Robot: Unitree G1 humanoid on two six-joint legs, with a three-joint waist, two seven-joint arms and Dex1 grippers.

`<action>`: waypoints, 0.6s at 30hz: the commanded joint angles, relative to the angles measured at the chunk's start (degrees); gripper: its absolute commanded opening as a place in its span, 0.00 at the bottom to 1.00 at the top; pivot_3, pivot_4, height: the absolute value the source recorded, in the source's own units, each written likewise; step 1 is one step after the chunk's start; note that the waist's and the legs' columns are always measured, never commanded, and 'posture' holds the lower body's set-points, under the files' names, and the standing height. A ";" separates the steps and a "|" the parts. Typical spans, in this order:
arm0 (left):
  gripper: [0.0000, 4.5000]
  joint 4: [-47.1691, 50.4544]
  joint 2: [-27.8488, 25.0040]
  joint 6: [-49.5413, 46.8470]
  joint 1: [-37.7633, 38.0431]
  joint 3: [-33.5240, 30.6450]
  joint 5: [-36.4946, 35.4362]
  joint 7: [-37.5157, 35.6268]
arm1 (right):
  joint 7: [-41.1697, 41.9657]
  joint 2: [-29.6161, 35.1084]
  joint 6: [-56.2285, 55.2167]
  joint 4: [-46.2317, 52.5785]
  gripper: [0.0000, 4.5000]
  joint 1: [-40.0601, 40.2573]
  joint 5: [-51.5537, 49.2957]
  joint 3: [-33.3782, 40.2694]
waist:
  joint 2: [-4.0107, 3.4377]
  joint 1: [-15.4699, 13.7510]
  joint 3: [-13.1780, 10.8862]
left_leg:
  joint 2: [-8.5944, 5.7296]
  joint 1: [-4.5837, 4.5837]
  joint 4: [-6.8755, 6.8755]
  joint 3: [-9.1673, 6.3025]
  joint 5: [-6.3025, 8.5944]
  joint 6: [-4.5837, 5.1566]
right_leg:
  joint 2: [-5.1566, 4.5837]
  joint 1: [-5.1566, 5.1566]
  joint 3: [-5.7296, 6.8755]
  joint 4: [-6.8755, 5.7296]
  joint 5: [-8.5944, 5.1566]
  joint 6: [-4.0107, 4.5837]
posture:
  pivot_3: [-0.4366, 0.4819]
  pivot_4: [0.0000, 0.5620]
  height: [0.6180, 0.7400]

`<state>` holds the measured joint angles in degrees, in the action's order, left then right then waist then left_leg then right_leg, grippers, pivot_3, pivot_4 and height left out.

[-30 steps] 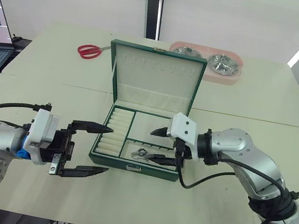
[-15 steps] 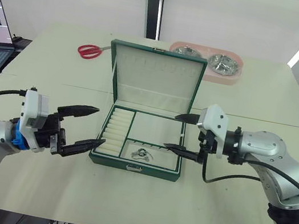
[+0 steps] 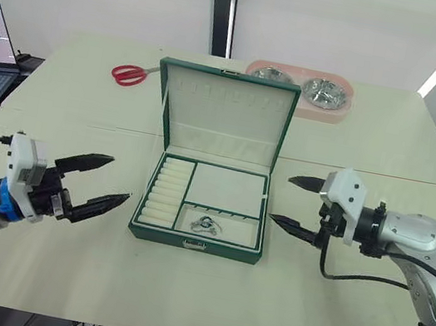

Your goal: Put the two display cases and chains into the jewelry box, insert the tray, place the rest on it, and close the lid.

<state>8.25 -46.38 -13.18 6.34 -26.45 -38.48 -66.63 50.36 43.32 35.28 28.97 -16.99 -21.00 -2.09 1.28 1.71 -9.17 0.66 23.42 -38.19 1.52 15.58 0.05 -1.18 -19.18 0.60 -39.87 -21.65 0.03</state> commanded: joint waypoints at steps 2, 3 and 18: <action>1.00 -0.64 0.36 2.59 2.25 -2.71 1.24 -0.60 | -0.82 1.17 -3.42 1.38 0.99 3.11 0.72 3.13 | 0.00 -0.05 0.00 | 0.00 0.00 0.00 0.00 0.00 0.00 | 0.00 0.01 0.00 0.02 0.00 0.00 | 0.48 0.27 1.00; 1.00 -0.71 0.49 2.72 2.74 -2.76 1.34 -0.49 | -0.90 1.34 -3.81 1.39 0.99 3.86 0.91 3.28 | 0.00 -0.05 0.00 | 0.00 0.00 0.00 0.00 0.00 0.00 | 0.00 0.02 0.00 0.01 0.00 0.00 | 0.48 0.27 1.00; 0.92 -2.08 0.47 -7.50 -0.88 4.17 9.09 12.51 | -5.62 0.59 -7.49 -3.94 0.56 9.16 6.92 2.32 | 0.01 -0.08 0.00 | -0.01 0.00 0.00 0.01 0.00 0.00 | 0.00 0.02 -0.01 -0.01 0.00 0.00 | 0.48 0.27 1.00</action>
<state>5.98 -46.01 -21.28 5.82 -22.68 -29.94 -54.55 45.55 44.24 29.03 24.96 -7.60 -14.63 -0.15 1.30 1.63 -9.17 0.65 23.42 -38.19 1.53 15.58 0.05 -1.18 -19.17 0.59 -39.88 -21.65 0.03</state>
